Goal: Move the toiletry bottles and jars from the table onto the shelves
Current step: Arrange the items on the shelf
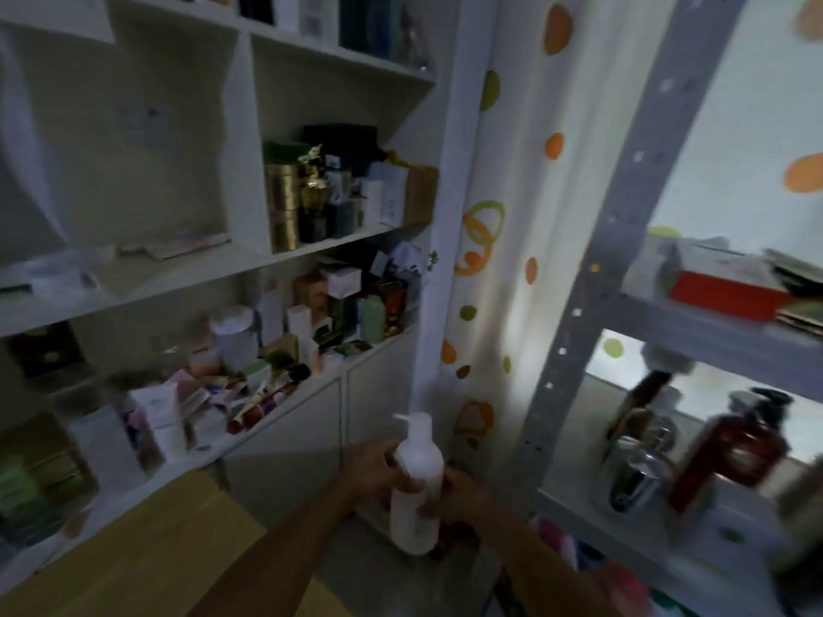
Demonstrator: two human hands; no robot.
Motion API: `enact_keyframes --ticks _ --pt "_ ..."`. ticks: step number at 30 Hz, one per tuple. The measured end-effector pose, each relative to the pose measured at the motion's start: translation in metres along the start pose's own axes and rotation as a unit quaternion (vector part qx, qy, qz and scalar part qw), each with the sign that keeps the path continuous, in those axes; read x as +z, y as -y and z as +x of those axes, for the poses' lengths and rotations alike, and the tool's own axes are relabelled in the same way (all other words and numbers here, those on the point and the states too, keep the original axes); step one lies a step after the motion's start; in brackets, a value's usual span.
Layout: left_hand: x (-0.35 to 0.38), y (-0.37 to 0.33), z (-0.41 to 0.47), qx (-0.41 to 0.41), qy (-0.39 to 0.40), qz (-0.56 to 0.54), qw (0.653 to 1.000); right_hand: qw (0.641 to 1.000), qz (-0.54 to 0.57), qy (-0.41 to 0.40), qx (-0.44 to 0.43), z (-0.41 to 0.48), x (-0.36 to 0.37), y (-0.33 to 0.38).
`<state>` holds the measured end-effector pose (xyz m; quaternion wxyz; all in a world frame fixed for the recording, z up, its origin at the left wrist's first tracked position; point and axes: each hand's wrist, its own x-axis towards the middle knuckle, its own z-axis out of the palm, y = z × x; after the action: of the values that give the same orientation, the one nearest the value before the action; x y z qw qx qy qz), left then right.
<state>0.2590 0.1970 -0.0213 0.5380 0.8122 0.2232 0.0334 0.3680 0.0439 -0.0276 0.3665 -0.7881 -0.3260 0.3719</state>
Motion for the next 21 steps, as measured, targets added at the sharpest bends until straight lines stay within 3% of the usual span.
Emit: enact_keyframes --ticks 2,10,16,21 --pt "0.03 -0.029 0.004 0.019 0.05 0.014 0.998 1.0 -0.007 -0.016 0.0 -0.029 -0.024 -0.017" --pt "0.183 -0.148 -0.007 0.096 0.144 0.079 0.982 0.975 0.075 -0.208 0.036 -0.194 -0.118 -0.093" --pt "0.345 -0.242 -0.068 0.207 0.261 0.081 0.939 0.947 0.108 -0.3 0.046 -0.351 -0.182 -0.183" --pt "0.473 -0.303 -0.125 0.294 0.327 0.101 0.892 0.871 0.15 -0.457 0.097 -0.491 -0.203 -0.231"
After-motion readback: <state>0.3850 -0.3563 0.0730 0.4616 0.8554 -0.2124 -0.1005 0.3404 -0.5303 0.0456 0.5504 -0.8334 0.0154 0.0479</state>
